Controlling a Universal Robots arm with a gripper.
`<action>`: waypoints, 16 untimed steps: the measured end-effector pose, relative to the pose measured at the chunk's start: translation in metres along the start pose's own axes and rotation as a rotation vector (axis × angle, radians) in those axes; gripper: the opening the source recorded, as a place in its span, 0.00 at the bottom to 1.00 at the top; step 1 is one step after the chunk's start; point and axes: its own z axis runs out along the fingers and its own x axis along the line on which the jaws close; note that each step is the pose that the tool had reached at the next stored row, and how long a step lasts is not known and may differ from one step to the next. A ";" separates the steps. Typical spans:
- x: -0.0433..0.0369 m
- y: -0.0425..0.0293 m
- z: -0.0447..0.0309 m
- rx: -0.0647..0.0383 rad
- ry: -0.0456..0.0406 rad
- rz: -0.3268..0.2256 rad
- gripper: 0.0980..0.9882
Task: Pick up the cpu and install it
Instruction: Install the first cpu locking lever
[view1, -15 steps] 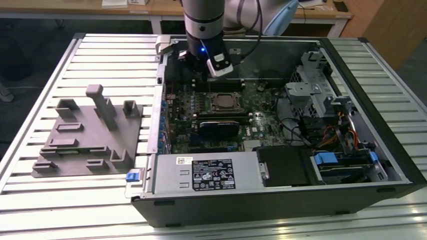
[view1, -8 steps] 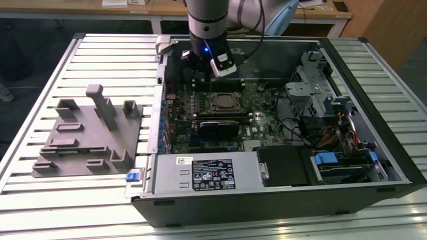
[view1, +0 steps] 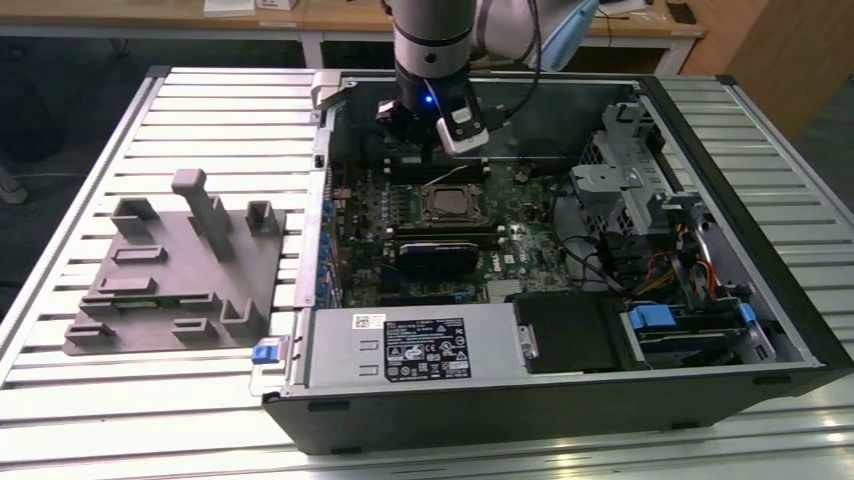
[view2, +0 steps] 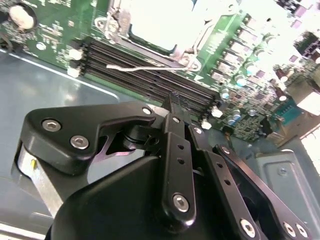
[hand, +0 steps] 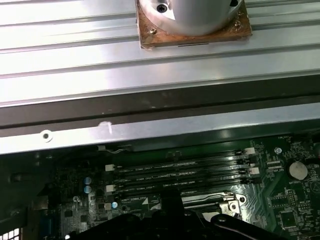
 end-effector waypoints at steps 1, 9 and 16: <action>-0.0016 0.0002 0.0001 0.000 0.0000 0.000 0.01; -0.0135 0.0018 0.0006 0.000 -0.0004 0.001 0.01; -0.0204 0.0026 0.0013 0.001 -0.0008 0.002 0.01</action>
